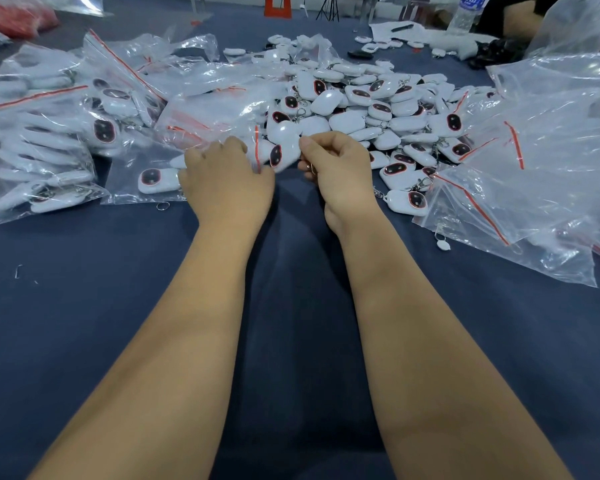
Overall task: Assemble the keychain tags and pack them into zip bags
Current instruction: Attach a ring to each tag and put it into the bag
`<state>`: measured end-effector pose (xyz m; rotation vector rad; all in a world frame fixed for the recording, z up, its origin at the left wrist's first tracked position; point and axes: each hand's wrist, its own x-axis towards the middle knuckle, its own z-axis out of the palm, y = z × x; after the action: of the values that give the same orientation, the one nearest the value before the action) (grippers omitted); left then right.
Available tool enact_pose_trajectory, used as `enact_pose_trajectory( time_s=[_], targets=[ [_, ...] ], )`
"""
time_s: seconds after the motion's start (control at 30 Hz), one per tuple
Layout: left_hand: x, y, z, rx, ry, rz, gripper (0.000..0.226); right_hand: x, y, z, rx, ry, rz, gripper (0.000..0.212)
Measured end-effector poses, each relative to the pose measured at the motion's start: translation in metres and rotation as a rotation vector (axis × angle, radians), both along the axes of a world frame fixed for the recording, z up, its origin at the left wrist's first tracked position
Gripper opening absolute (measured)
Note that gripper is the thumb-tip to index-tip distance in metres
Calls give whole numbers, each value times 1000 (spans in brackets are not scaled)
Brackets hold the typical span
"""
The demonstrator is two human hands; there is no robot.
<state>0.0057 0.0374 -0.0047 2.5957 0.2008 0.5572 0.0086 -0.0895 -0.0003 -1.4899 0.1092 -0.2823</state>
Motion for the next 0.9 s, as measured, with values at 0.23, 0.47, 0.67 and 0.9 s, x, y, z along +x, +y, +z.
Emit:
enact_pose_trajectory(
  time_s=[0.23, 0.47, 0.67, 0.9],
  targets=[
    [-1, -1, -1, -118, -29, -34, 29, -2, 3, 3, 86, -15, 39, 14],
    [-7, -6, 4, -462, -165, -166, 36, -4, 5, 6, 188, -32, 70, 14],
    [-5, -8, 5, -512, -256, -152, 34, -1, 5, 1, 68, 17, -27, 10],
    [-9, -13, 6, -489, -248, -255, 29, -4, 11, -3, -273, -71, 5, 12]
  ],
)
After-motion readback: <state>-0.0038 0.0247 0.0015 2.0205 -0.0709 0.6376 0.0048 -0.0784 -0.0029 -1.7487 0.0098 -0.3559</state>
